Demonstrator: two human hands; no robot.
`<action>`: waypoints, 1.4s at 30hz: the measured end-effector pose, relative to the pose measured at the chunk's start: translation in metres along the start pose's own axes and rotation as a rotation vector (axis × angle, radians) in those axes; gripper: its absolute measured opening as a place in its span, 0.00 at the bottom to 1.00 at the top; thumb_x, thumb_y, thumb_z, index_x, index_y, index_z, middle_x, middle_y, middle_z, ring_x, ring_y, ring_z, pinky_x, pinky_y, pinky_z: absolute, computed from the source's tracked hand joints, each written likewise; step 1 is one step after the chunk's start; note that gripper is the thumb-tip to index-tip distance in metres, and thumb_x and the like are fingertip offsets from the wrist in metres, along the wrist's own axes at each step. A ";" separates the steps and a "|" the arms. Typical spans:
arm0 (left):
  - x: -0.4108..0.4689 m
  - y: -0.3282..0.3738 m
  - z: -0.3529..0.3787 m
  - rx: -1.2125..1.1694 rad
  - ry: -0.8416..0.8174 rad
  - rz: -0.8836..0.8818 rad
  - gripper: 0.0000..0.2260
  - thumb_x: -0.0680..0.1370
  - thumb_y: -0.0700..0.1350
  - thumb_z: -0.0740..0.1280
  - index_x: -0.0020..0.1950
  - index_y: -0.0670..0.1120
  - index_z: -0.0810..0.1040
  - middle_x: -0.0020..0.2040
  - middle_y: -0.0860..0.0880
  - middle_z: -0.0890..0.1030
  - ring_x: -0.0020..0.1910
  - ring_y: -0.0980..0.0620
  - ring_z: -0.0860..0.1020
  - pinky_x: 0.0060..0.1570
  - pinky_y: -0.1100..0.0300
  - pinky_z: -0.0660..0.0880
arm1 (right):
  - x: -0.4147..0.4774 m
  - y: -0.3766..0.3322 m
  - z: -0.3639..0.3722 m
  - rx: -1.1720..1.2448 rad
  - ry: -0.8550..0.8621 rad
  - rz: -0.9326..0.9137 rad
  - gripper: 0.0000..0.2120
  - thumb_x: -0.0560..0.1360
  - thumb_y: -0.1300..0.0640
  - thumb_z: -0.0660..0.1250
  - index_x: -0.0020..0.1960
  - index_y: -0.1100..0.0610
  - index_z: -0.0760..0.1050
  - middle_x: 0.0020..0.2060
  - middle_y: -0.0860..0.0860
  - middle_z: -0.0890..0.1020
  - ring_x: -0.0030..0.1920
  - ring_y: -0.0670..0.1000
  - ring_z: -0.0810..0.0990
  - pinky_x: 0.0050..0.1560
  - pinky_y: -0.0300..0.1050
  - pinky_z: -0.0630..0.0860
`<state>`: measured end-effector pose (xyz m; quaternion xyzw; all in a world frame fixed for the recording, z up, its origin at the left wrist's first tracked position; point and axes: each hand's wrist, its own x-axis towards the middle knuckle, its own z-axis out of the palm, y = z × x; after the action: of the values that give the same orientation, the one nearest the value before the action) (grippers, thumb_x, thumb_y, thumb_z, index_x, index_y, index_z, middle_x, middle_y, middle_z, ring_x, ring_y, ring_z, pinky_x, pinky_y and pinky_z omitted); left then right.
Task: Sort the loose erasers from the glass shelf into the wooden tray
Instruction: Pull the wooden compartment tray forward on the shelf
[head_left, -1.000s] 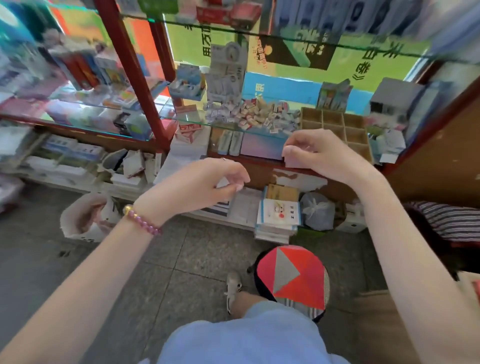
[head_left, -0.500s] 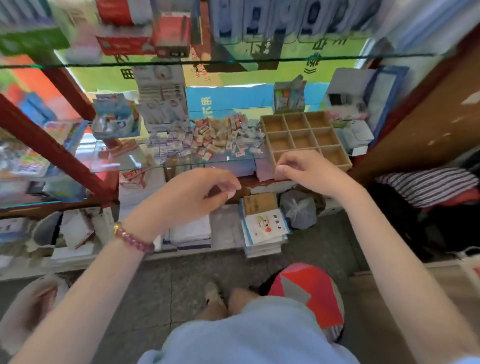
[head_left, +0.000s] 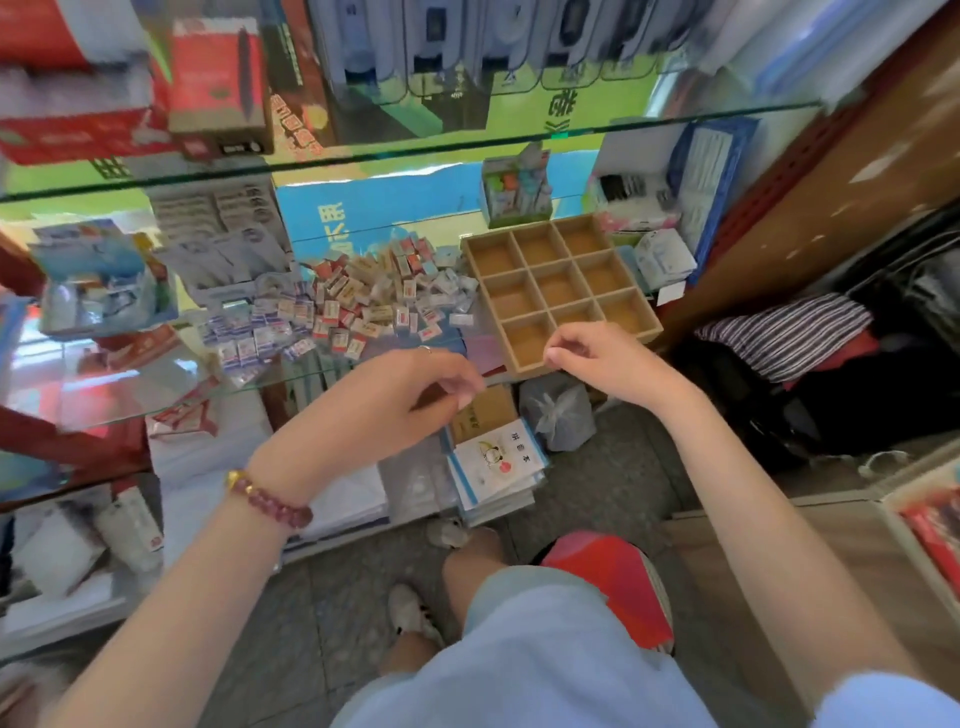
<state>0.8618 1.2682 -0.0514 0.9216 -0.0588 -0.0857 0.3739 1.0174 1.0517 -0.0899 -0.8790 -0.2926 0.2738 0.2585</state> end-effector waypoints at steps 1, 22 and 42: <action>0.011 -0.004 0.000 -0.049 0.001 -0.006 0.10 0.78 0.43 0.62 0.56 0.53 0.78 0.51 0.58 0.80 0.49 0.65 0.77 0.51 0.68 0.73 | 0.014 0.007 0.000 0.007 -0.013 0.009 0.07 0.79 0.53 0.62 0.49 0.52 0.78 0.45 0.43 0.80 0.47 0.41 0.77 0.47 0.38 0.73; 0.266 -0.204 0.185 0.463 0.101 -0.076 0.23 0.75 0.61 0.56 0.66 0.52 0.72 0.73 0.49 0.64 0.75 0.49 0.53 0.71 0.42 0.48 | 0.218 0.222 0.065 -0.444 0.283 0.209 0.17 0.81 0.54 0.57 0.69 0.44 0.67 0.76 0.47 0.53 0.77 0.56 0.43 0.72 0.68 0.44; 0.274 -0.189 0.208 0.435 0.268 -0.196 0.15 0.81 0.42 0.53 0.66 0.45 0.71 0.76 0.48 0.59 0.76 0.51 0.49 0.73 0.54 0.53 | 0.225 0.228 0.060 -0.444 0.267 0.033 0.15 0.83 0.58 0.50 0.65 0.49 0.70 0.71 0.51 0.67 0.76 0.61 0.49 0.70 0.68 0.53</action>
<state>1.0964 1.2142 -0.3618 0.9847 0.0635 0.0157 0.1617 1.2167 1.0581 -0.3475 -0.9472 -0.2944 0.0885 0.0910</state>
